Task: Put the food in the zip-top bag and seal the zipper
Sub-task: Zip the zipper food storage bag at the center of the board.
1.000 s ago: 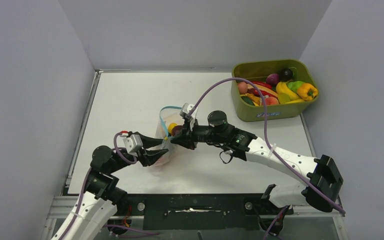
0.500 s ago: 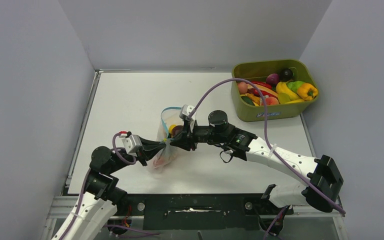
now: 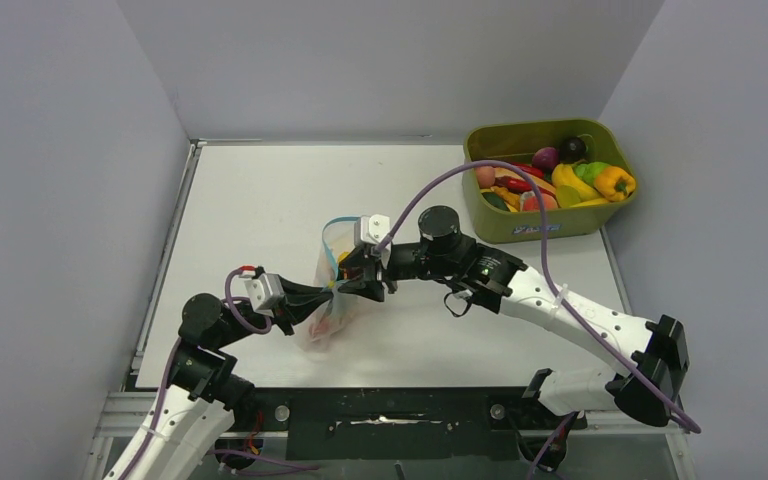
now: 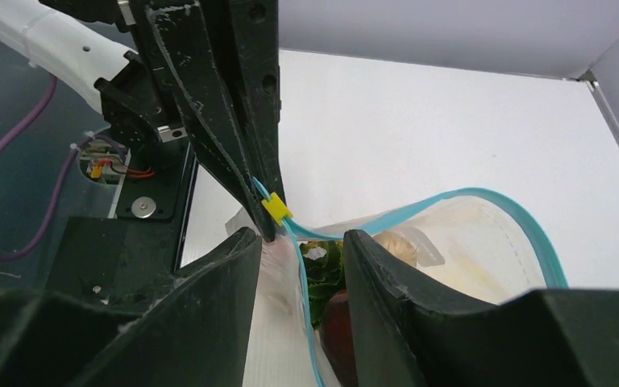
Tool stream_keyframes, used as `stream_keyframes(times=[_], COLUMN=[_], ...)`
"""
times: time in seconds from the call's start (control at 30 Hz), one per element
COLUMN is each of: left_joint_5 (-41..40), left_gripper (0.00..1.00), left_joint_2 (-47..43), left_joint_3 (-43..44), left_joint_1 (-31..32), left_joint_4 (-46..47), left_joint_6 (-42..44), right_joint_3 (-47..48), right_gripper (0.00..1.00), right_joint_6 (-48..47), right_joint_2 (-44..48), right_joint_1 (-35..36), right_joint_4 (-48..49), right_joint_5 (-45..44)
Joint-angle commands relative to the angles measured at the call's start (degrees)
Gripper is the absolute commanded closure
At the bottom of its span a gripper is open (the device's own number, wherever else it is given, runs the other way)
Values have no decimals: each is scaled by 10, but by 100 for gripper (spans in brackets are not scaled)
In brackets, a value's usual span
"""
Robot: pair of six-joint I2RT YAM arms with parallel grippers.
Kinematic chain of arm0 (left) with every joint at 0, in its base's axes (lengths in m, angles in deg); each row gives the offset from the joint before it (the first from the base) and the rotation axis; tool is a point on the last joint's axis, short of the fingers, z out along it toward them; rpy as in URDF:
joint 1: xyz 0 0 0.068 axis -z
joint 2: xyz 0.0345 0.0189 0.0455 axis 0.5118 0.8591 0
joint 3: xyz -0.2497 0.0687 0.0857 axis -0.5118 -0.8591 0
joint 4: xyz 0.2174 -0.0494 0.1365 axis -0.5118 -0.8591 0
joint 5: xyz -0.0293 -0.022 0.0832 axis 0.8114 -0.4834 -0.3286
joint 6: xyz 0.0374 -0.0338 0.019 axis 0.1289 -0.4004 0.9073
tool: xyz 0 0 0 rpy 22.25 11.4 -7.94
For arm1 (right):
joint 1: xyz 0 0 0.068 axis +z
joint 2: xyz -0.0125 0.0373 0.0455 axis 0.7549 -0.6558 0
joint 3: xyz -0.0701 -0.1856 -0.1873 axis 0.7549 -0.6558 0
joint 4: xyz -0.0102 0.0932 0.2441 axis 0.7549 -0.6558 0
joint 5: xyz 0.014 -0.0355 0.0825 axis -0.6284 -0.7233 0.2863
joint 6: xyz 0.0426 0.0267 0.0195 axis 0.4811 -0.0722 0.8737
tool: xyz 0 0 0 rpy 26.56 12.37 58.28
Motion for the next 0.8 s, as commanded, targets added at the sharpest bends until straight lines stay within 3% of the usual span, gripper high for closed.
stream_keyframes(times=[0.0,0.57,0.67,0.77], left_joint_5=[16,20,22,25], left_gripper=[100,100,100,100], left_joint_2=[-4,-11,-10,-9], left_joint_3=[6,3,4,5], left_joint_1=[2,2,2,2], left_joint_4=[26,26,26,28], left_joint_6=[13,17,17,17], right_joint_3=[41,96,95,95], right_gripper=[57,65,70,82], right_joint_6=[-66,-124,-127,-129], right_joint_2=[-1,-55,-54,-56], right_joint_1=[13,26,26,26], right_joint_4=[-13,-79,-79,-78], right_joint_5=[30,57,57,59])
